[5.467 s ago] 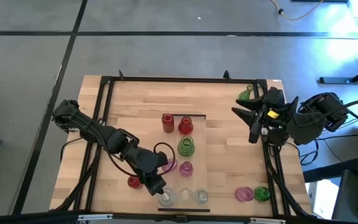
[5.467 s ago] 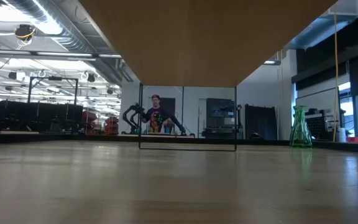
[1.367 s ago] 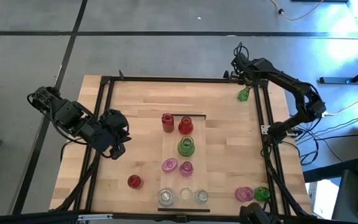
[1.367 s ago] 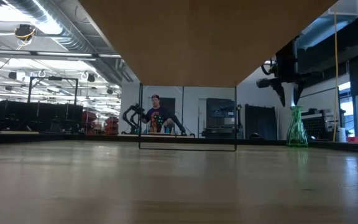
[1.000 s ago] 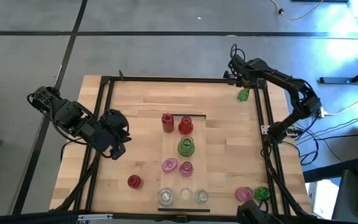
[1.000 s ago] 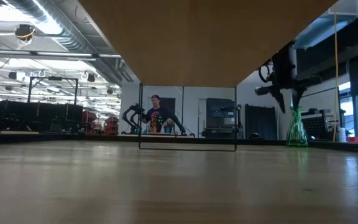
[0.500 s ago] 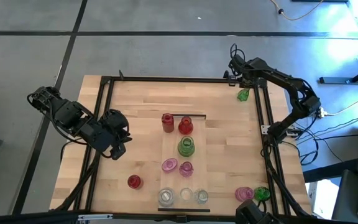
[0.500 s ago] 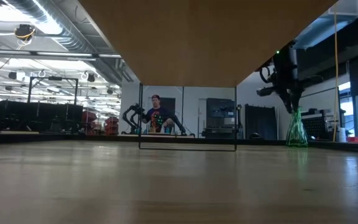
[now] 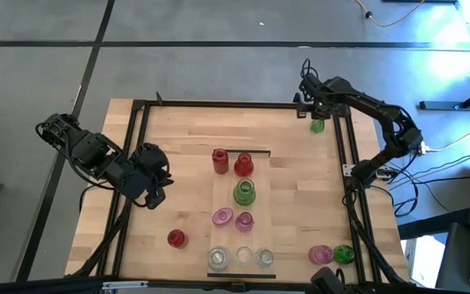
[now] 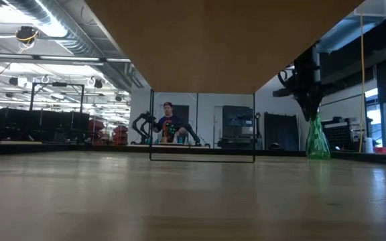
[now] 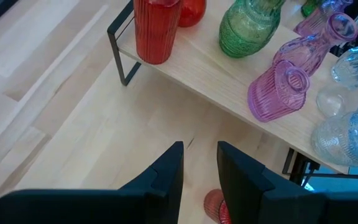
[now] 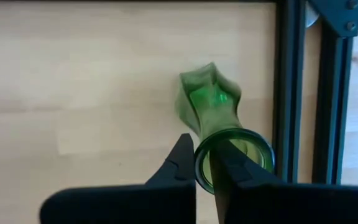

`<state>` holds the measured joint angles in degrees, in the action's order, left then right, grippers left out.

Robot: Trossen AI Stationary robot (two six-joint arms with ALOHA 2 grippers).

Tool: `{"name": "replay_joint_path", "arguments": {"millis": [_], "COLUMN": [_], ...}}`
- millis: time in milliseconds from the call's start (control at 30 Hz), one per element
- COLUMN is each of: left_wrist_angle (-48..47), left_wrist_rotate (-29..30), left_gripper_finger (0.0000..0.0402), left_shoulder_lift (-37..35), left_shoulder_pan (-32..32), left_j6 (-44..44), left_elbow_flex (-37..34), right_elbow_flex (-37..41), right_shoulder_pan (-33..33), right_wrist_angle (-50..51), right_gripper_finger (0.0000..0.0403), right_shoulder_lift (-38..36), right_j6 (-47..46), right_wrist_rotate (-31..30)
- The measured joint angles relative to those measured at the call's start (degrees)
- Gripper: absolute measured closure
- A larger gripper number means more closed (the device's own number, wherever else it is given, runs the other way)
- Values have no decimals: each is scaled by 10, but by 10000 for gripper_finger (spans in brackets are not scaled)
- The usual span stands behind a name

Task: Sort vases onto shelf
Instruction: Put the top green vase on the shelf aligned with the other green vase

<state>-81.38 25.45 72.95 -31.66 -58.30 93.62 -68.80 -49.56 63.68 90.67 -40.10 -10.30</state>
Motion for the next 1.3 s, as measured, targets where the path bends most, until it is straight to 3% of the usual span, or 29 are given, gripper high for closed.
{"name": "replay_joint_path", "arguments": {"millis": [567,767,967,1300], "left_wrist_angle": [0,0,1,49], "left_wrist_rotate": [24,24,35,50], "left_gripper_finger": [311,311,311,311], "left_shoulder_lift": [0,0,0,0], "left_shoulder_pan": [0,0,0,38], "left_j6": [35,34,34,35], "left_elbow_flex": [0,0,0,0], "right_elbow_flex": [3,-10,-138,-381], "right_shoulder_pan": [76,116,192,377], "right_wrist_angle": [66,130,238,263], "right_gripper_finger": [403,403,403,403], "right_shoulder_lift": [-91,-127,-131,-82], "right_j6": [31,64,100,78], "right_wrist_rotate": [38,55,18,19]}}
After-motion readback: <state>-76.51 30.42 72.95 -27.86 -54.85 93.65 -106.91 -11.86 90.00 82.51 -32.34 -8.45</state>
